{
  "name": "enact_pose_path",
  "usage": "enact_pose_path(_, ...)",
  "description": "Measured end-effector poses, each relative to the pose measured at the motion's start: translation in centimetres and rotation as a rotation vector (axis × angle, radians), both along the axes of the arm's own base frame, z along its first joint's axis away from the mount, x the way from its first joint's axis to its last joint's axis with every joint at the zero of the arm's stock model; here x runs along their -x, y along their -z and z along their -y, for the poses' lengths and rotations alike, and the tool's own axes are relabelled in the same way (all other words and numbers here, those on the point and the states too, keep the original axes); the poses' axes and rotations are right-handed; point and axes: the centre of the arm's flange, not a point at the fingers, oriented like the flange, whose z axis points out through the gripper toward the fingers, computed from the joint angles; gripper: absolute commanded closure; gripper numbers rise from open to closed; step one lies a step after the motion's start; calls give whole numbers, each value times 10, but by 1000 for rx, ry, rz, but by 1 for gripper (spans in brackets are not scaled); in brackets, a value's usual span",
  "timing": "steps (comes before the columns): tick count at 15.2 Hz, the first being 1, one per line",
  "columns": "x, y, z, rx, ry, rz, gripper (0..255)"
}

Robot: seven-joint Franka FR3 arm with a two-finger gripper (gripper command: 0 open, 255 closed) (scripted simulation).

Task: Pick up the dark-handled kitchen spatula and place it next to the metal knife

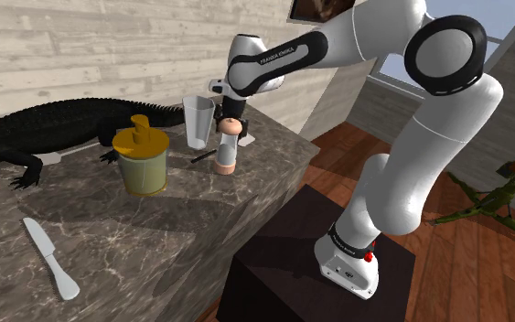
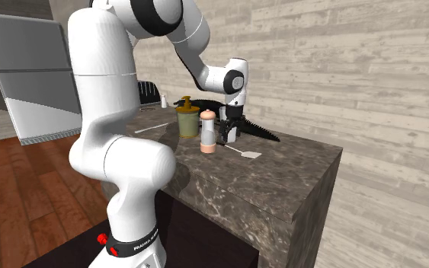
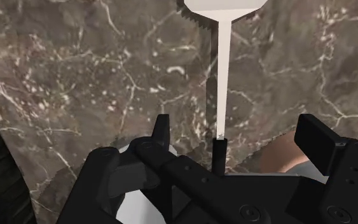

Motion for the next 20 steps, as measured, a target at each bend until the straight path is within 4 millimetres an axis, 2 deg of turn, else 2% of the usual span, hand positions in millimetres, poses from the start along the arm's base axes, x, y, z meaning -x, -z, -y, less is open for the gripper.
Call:
enact_pose_path(6, -2, 30, -5, 0, -14, -1, 0)
enact_pose_path(12, -1, 35, -4, 0, -14, 0, 0)
enact_pose_path(13, -1, 35, -4, 0, -14, 0, 255)
enact_pose_path(20, -1, 35, -4, 0, -14, 0, 255)
